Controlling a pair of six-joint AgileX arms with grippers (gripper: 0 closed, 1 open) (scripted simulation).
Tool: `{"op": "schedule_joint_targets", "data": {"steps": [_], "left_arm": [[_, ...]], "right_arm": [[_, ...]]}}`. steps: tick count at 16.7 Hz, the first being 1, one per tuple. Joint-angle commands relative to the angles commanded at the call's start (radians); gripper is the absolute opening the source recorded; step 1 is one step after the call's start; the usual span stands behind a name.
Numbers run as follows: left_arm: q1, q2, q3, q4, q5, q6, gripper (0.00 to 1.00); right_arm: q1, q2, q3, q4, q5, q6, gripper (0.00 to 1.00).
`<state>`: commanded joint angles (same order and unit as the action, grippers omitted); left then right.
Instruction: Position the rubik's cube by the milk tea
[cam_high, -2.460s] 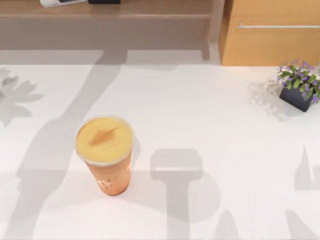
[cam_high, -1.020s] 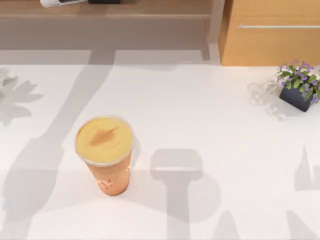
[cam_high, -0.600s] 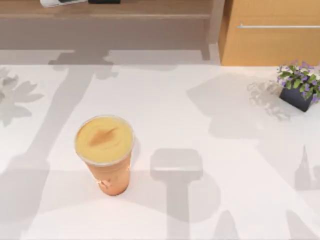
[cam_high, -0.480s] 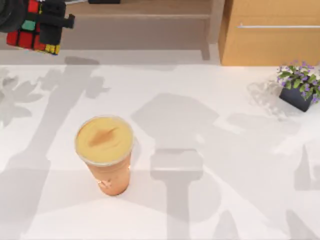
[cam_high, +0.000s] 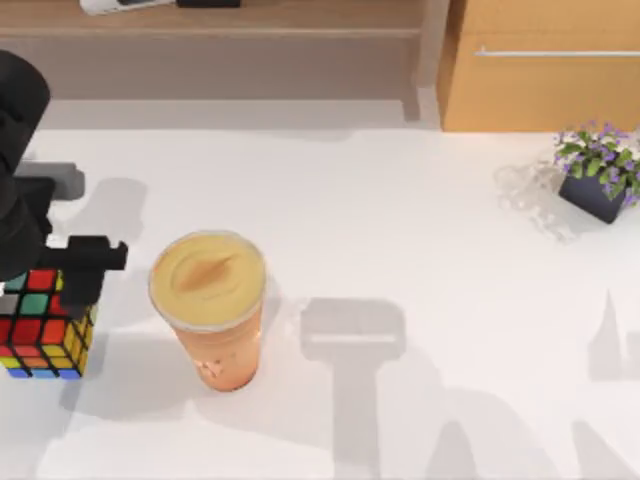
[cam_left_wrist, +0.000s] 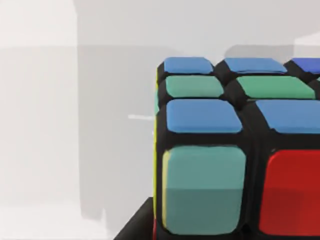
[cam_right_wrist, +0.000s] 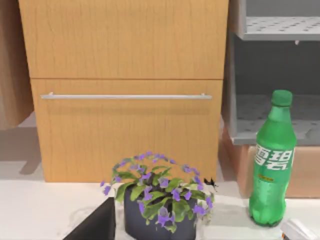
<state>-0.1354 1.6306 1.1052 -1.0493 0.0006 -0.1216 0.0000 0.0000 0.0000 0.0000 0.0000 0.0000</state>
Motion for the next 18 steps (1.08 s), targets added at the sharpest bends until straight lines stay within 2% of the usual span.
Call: {"op": "schedule_joint_targets", "data": {"steps": [18], "left_arm": [[0.036,-0.024,0.006,0.021,-0.022,0.003,0.00]], "right_arm": [[0.000,0.000,0.000,0.000,0.000,0.000,1.00]]}}
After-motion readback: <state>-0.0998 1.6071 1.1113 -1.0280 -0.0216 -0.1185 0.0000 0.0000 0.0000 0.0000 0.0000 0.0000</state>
